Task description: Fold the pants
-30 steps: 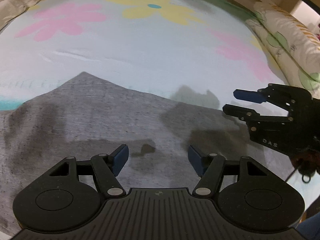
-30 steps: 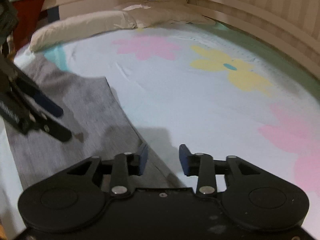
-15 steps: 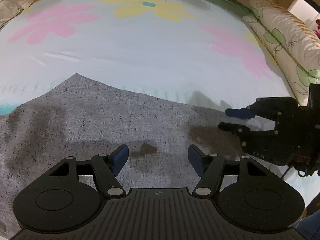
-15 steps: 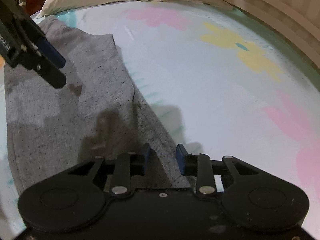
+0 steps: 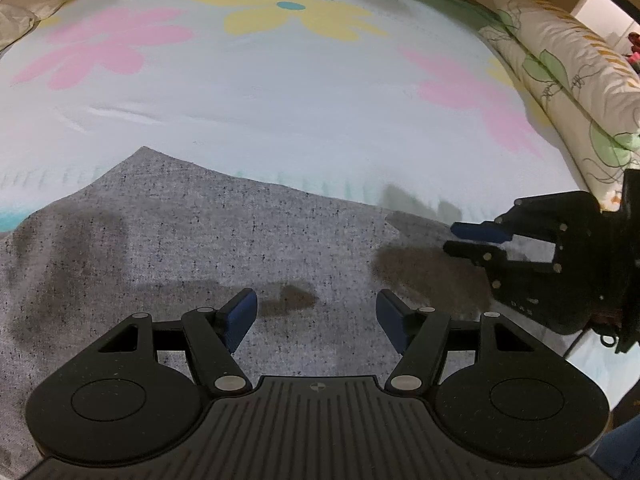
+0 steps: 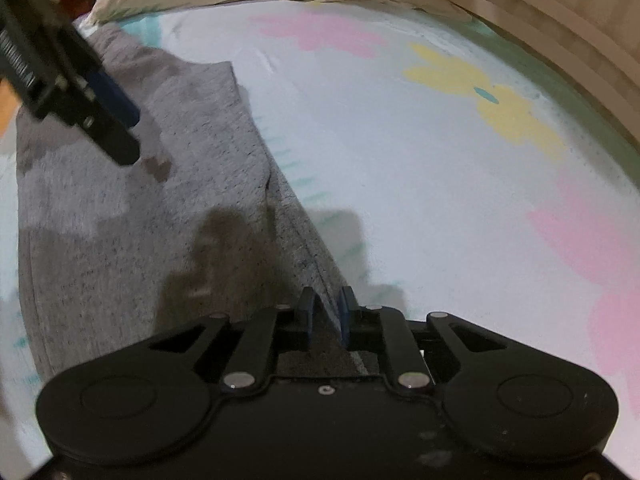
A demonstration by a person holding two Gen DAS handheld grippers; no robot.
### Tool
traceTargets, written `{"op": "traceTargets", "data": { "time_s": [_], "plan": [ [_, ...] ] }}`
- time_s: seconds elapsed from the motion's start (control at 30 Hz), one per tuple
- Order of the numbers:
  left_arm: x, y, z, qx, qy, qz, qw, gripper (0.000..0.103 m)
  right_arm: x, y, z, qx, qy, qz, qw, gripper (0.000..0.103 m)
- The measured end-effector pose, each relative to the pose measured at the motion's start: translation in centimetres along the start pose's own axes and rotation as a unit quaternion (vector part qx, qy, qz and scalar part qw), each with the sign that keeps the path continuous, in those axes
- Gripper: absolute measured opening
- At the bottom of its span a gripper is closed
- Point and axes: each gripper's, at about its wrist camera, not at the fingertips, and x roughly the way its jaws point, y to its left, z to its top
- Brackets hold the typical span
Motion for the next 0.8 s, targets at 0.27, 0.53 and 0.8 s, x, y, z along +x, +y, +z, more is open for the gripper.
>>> {"op": "traceTargets", "data": {
  "time_s": [0.27,0.53,0.8],
  "plan": [
    [0.0,0.2,0.1,0.002,0.0,-0.001,1.0,0.064,-0.7,0.2,-0.5,-0.019,-0.005,0.0,1.0,0.017],
    [0.1,-0.1,-0.1,0.007,0.002,-0.003,1.0,0.064,-0.6,-0.4,-0.2,0.008,0.002,-0.026,1.0,0.002],
    [0.6,-0.2,-0.2,0.007,0.009,0.009,0.9999,0.064,-0.7,-3.0,-1.5,0.091,0.005,-0.042,0.995,0.004]
  ]
}}
